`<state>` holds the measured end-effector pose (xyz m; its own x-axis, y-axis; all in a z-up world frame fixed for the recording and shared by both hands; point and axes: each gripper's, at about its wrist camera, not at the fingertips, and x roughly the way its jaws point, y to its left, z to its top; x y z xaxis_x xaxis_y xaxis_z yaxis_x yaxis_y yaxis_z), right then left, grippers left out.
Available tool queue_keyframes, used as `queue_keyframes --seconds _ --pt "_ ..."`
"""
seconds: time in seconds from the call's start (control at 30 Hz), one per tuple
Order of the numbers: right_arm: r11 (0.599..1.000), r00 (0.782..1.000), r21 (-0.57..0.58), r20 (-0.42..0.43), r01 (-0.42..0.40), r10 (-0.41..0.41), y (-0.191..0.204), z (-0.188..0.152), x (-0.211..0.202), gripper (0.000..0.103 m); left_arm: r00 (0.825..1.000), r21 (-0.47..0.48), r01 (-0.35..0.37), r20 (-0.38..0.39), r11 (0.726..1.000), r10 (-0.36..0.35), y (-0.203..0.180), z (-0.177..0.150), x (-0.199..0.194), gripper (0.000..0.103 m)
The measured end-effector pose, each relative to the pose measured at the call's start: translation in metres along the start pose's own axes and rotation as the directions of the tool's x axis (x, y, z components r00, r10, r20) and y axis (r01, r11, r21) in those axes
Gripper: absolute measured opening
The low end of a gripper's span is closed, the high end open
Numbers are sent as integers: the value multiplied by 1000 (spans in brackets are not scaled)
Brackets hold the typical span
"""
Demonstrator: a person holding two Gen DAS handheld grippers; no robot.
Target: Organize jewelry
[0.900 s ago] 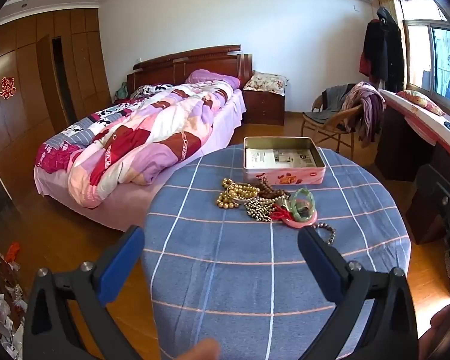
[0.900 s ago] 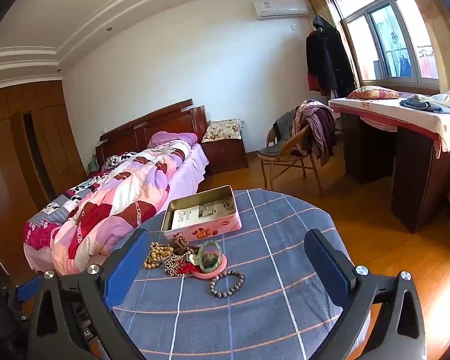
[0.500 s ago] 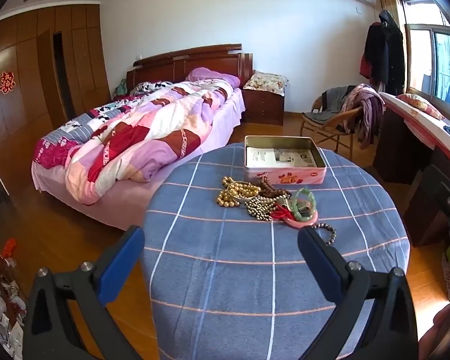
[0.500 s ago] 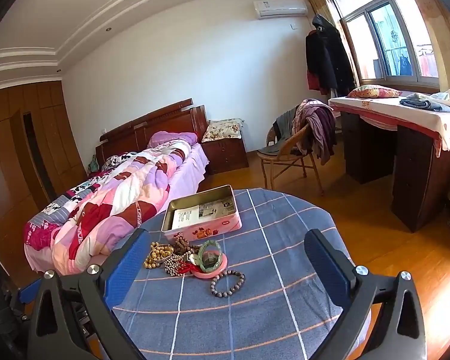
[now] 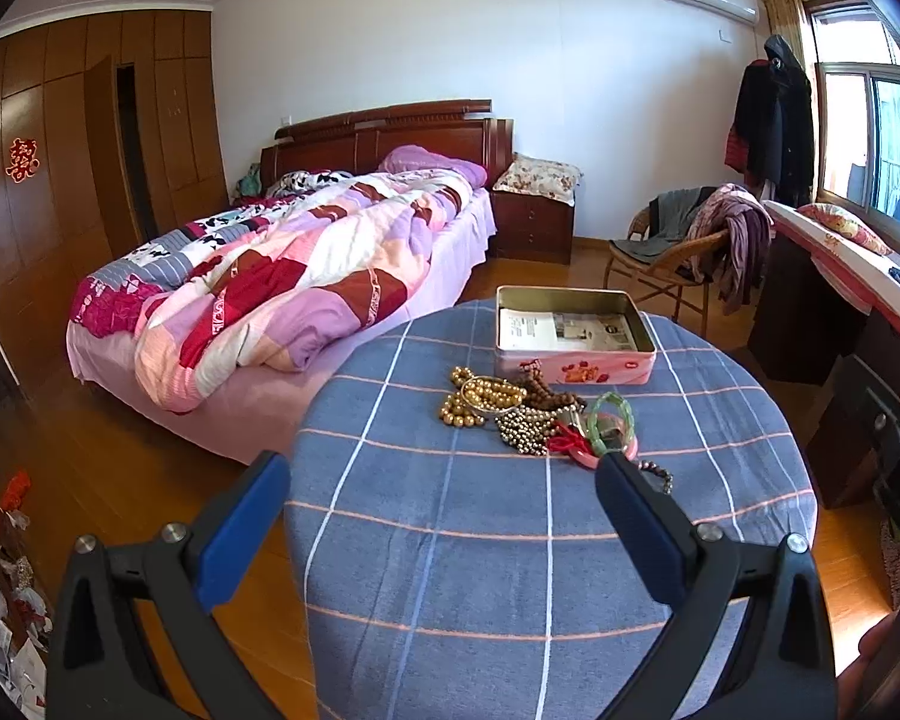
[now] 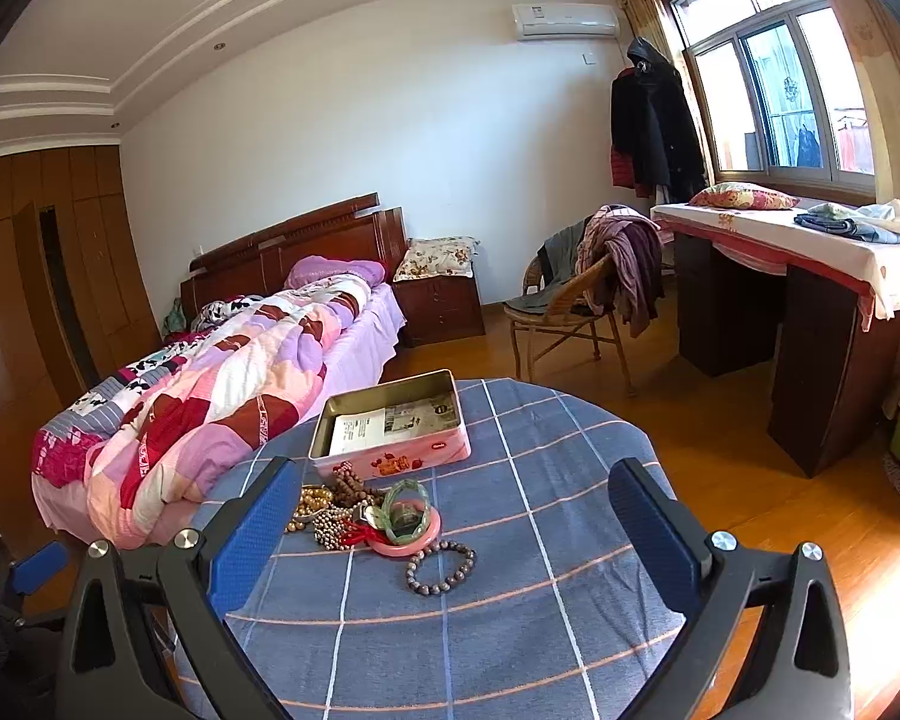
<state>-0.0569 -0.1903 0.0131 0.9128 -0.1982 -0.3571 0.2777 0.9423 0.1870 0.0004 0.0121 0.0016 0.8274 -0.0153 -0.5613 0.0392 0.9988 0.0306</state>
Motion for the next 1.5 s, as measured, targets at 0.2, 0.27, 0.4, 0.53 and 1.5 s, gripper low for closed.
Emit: queue_keyframes --seconds 0.2,0.27,0.4,0.53,1.5 --pt "1000 1000 -10 -1 8 -8 3 -2 2 102 1000 2 -2 0 1000 2 -2 0 -1 103" --pt "1000 1000 -5 -3 6 -6 2 -1 2 102 1000 4 -4 2 1000 4 -2 0 -1 103" --pt "1000 1000 -6 -5 6 -6 2 -1 4 102 1000 -2 -5 2 1000 5 -1 0 -1 103" --pt "1000 1000 -9 -4 8 -8 1 -1 4 102 1000 1 -8 0 1000 8 -1 0 0 103" --pt "1000 999 -14 -28 16 -17 -1 -5 15 102 1000 24 1 -25 1000 0 -7 -7 13 103"
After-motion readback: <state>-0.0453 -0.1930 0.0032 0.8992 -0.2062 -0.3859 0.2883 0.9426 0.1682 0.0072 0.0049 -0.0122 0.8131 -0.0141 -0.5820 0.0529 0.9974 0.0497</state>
